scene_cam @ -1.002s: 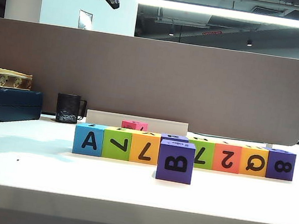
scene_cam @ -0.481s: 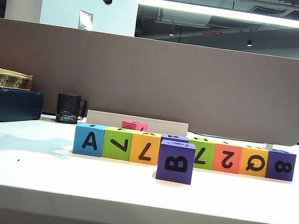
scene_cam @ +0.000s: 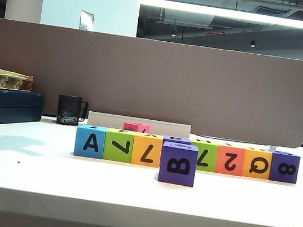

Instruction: Select the appropriate blocks from the scattered letter blocks on the table and arrange them in a row to spell out "LEARNING".

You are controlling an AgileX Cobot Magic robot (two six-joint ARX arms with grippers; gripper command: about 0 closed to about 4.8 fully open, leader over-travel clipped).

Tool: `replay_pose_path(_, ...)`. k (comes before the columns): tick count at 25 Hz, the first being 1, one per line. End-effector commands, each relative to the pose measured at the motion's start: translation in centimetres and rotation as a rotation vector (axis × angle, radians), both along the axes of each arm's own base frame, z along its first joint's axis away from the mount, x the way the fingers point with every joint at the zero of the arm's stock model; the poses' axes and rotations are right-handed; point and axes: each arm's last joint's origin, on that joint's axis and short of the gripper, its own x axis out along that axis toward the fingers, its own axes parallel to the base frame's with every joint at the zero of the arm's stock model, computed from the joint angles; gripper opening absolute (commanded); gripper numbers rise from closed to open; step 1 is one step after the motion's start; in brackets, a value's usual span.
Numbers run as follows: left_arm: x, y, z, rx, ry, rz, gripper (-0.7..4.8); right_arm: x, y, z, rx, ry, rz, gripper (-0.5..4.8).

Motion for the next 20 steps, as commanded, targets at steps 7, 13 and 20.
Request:
replay_pose_path(7,-4.2,4.4,-4.5,-0.040,-0.049,0.108,-0.05,0.0,0.0,0.0,-0.002,-0.013,0.000,-0.01)
replay_pose_path(13,-6.5,5.8,-8.0,-0.056,-0.090,0.136,-0.05,0.0,0.0,0.0,-0.002,-0.013,0.000,-0.01)
replay_pose_path(20,-10.2,9.0,-13.4,-0.087,-0.068,0.272,-0.05,0.0,0.0,0.0,-0.002,-0.013,0.000,-0.01)
